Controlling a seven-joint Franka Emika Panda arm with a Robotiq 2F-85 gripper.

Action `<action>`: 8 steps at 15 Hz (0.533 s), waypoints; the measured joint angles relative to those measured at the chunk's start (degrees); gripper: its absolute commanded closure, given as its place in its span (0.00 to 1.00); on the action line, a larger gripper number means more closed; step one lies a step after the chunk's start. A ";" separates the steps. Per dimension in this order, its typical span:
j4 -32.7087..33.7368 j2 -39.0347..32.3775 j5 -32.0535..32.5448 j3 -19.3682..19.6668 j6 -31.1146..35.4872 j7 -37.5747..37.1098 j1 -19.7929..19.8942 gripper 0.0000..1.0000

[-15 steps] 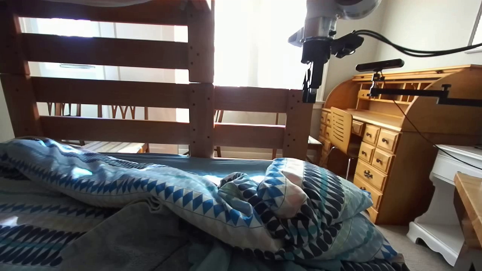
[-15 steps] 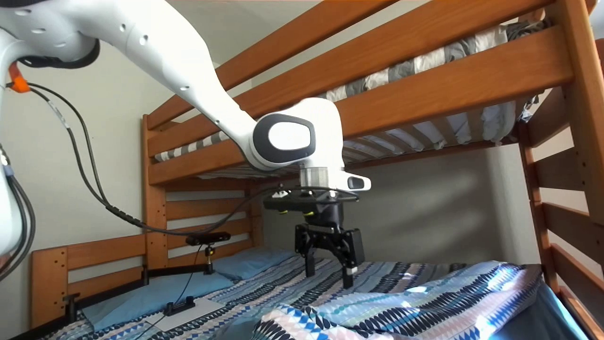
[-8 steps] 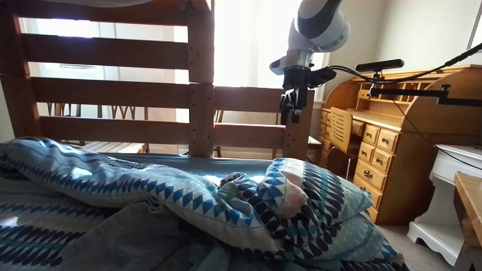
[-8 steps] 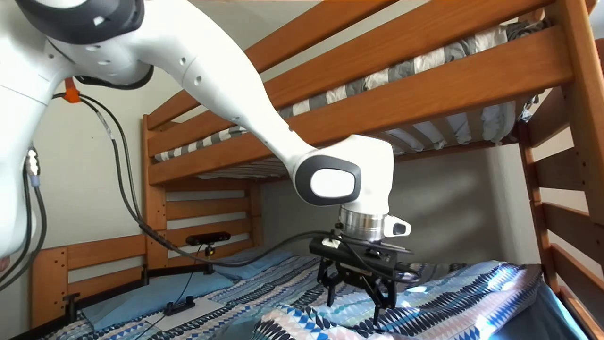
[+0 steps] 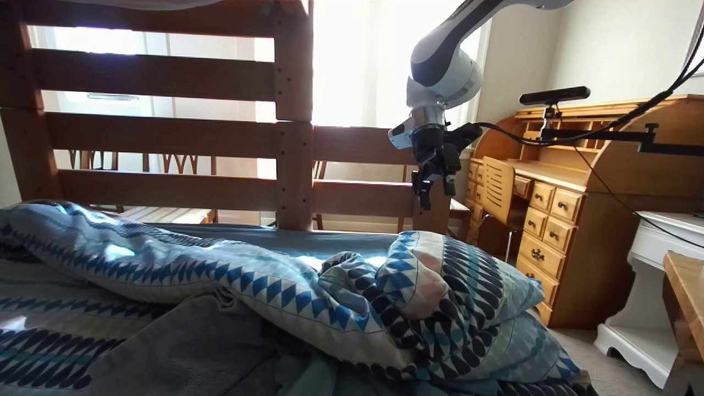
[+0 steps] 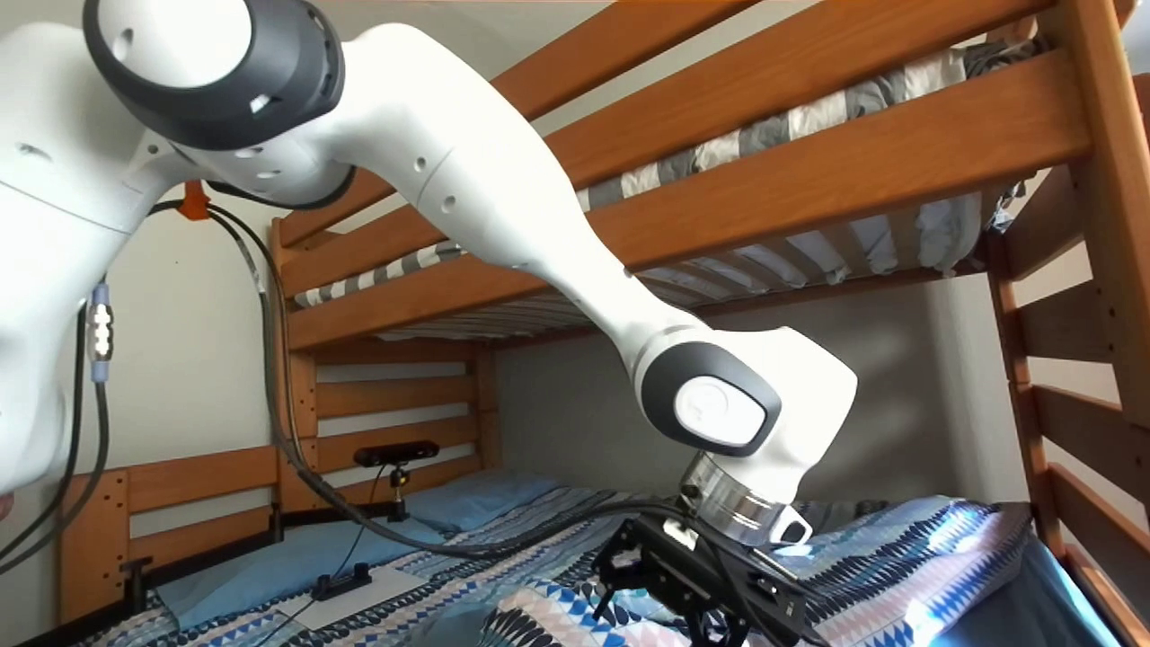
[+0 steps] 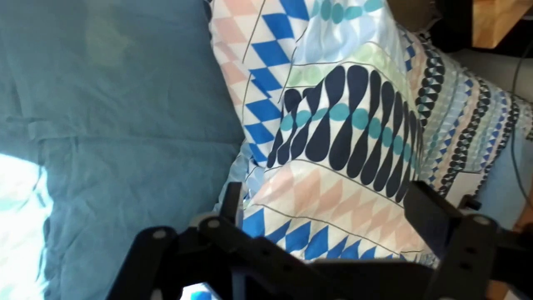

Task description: Move the right corner of the blanket to the right

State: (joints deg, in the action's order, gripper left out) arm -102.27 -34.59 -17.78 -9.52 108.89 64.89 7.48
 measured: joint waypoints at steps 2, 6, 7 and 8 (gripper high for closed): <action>2.51 -2.31 -0.61 0.03 -4.04 -1.96 -0.04 0.00; 5.23 -4.48 -4.86 -0.64 -6.34 -5.52 -0.21 0.00; 5.51 -4.47 -5.48 -0.97 -6.55 -5.96 -0.22 0.00; 5.75 -4.47 -5.73 -1.18 -6.68 -6.26 -0.24 0.00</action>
State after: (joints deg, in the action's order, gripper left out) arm -96.52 -39.06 -23.51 -10.70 102.22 58.63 7.24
